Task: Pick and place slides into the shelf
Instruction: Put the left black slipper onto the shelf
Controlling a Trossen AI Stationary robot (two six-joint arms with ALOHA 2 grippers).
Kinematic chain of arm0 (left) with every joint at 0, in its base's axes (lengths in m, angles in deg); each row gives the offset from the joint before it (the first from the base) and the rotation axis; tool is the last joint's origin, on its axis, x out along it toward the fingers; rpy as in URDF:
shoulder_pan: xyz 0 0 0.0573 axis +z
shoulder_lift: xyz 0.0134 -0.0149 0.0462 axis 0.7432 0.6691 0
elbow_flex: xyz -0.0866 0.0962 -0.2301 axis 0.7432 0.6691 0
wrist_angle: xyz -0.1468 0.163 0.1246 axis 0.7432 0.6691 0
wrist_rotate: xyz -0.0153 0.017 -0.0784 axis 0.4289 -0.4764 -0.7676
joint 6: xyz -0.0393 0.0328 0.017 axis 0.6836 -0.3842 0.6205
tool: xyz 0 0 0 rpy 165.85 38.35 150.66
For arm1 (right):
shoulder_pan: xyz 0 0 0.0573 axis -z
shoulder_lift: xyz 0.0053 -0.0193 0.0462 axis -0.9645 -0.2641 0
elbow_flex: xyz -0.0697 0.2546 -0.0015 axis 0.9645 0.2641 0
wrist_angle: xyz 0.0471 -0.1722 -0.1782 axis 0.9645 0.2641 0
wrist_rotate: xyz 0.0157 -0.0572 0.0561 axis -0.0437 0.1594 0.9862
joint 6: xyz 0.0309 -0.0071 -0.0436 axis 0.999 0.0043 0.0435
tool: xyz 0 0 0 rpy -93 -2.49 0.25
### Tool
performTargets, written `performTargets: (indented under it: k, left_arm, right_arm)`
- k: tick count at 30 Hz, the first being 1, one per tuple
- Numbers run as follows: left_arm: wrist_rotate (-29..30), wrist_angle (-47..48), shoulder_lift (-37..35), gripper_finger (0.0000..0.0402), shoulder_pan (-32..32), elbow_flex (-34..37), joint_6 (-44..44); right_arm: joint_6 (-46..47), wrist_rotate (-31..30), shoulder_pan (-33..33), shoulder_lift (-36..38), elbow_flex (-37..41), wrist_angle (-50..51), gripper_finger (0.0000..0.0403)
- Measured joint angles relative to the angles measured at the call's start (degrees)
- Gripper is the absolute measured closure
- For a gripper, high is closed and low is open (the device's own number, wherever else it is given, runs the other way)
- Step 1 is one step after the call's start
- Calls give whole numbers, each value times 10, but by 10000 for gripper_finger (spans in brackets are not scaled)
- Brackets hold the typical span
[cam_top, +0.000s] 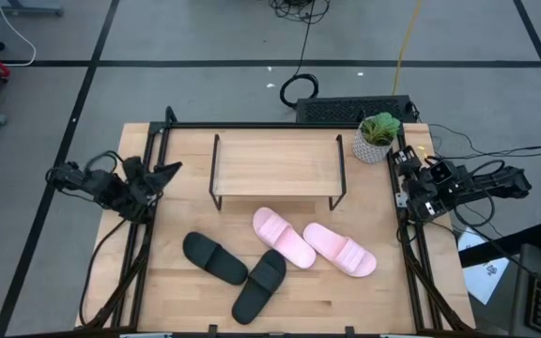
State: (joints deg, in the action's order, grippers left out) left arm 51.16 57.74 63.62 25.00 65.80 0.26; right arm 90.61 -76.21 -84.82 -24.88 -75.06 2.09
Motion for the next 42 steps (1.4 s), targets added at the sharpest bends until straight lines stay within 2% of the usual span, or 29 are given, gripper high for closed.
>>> performTargets:
  k: [4,8,13,19,25,28,31,36,39,42]
  left_arm:
    - [-71,18,17,197,-10,-76,-47]
    - [-80,129,84,197,-31,-197,-50]
    - [-70,277,232,197,-56,-366,-25]
    - [-64,379,402,197,-98,-543,17]
    - [-16,463,571,197,-173,-688,103]
    - [13,473,652,197,-206,-740,136]
    - [70,468,721,197,-232,-783,182]
    - [157,473,802,197,-257,-813,292]
    - [165,492,833,197,-271,-814,392]
    - [161,553,866,197,-287,-814,520]
  right_arm:
    - [0,0,0,-3,-1,-23,234]
    - [0,0,0,-3,-1,-43,234]
    - [0,0,0,-3,-1,-46,234]
    - [0,0,0,-3,-1,-46,234]
    - [0,0,0,-3,-1,-47,234]
    - [0,0,0,-3,-1,-54,234]
    - [0,0,0,-2,-1,-72,234]
    - [30,0,0,-1,-1,-90,234]
    - [66,0,0,-1,-2,-90,234]
    - [98,1,0,-1,-2,-88,234]
